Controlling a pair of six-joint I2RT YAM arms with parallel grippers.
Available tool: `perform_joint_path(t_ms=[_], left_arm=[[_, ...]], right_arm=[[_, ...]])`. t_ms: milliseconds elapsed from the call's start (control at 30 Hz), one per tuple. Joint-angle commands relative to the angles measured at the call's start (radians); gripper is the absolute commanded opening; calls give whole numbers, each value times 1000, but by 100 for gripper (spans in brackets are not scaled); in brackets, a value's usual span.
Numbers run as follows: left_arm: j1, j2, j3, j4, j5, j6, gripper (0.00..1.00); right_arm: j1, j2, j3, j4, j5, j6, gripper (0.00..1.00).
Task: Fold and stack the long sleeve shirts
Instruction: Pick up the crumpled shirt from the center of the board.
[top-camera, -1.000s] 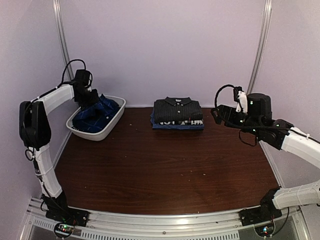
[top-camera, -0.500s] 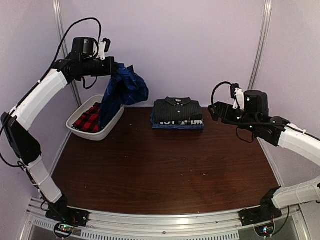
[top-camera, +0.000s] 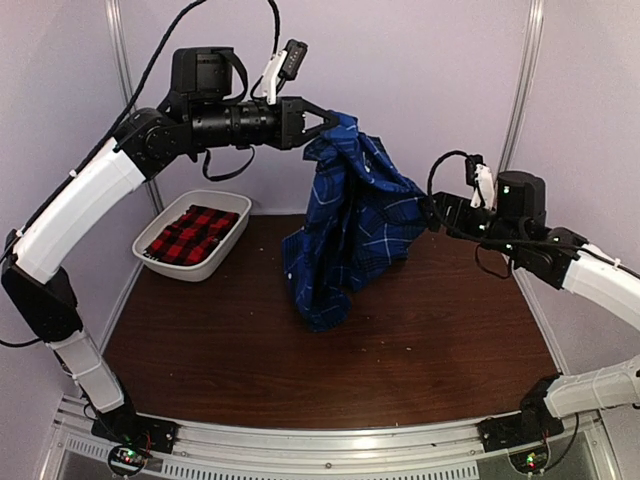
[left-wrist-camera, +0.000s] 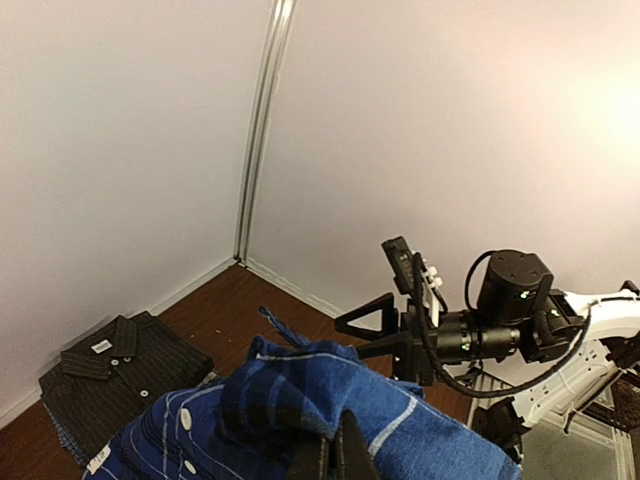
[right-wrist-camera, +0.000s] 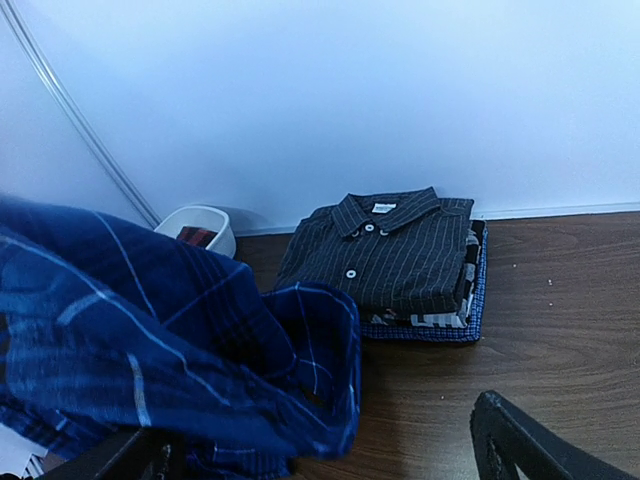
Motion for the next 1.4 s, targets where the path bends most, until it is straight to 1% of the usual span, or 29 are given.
perform_joint_path(t_ms=[0,100,200,267,333,367,400,467,533,667,833,900,1067,1167,1200,1267,1333,1367], left_arm=[[-22,-4,20,116,56,-42,0],[-22,-16,1,130,52,-50,0],[-22,-20,-10,133,49,-53,0],[-22,-23,-13,133,44,-53,0],[-21,-28,-15,133,42,-55,0],[-21,-29,-15,132,39,-54,0],[-21,-31,-16,130,38,-53,0],[-19,-35,-19,126,39,-53,0],[-18,-39,-16,119,55,-51,0],[-19,-39,-4,104,148,-39,0],[-33,-29,23,103,344,-33,0],[-55,-34,41,102,401,-16,0],[-108,-63,66,102,456,9,0],[-120,-81,70,104,454,-3,0],[-120,-90,73,106,435,-12,0],[-117,-117,79,106,354,-29,0],[-73,-143,78,102,272,-85,0],[-21,-147,69,98,260,-134,0]], right_arm=[[-6,-53,2,8,-39,-28,100],[-6,-58,-21,24,-97,-48,100],[-4,-38,-39,49,-182,-56,95],[5,-21,-49,74,-250,-67,89],[22,-3,-55,88,-278,-76,79],[29,8,-52,88,-277,-78,68],[34,16,-46,78,-269,-78,49],[39,23,-28,65,-247,-81,24],[43,16,3,36,-180,-84,1],[41,-29,88,-39,5,-90,0],[41,-72,231,-91,184,-126,0],[41,-91,280,-92,211,-145,0],[41,-137,397,-84,267,-208,0],[41,-137,498,-95,270,-229,0],[41,-131,528,-101,260,-233,0],[41,-107,588,-126,246,-237,0],[41,-60,659,-177,237,-244,0],[41,-22,700,-215,239,-247,0]])
